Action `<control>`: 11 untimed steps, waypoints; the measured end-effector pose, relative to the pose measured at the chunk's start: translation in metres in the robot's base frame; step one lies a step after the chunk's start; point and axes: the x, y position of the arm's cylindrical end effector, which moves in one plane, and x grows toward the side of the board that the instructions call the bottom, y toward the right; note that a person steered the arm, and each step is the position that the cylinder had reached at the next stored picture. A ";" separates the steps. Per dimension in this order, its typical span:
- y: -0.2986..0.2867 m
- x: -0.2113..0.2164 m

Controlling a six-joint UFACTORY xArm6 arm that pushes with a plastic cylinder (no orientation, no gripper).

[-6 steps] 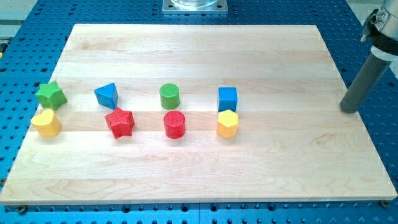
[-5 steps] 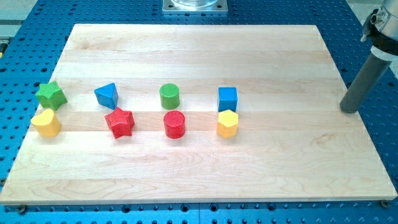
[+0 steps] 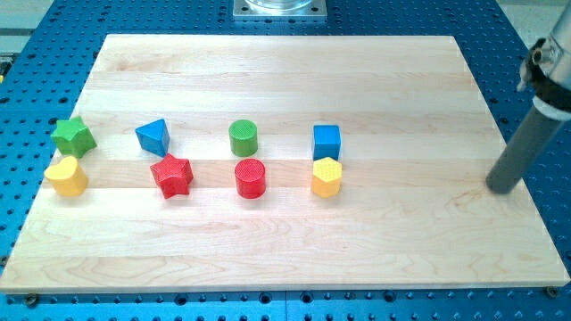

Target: Push the red star and triangle towards the left side of the board

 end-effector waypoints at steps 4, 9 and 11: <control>-0.083 0.086; -0.432 -0.059; -0.457 -0.042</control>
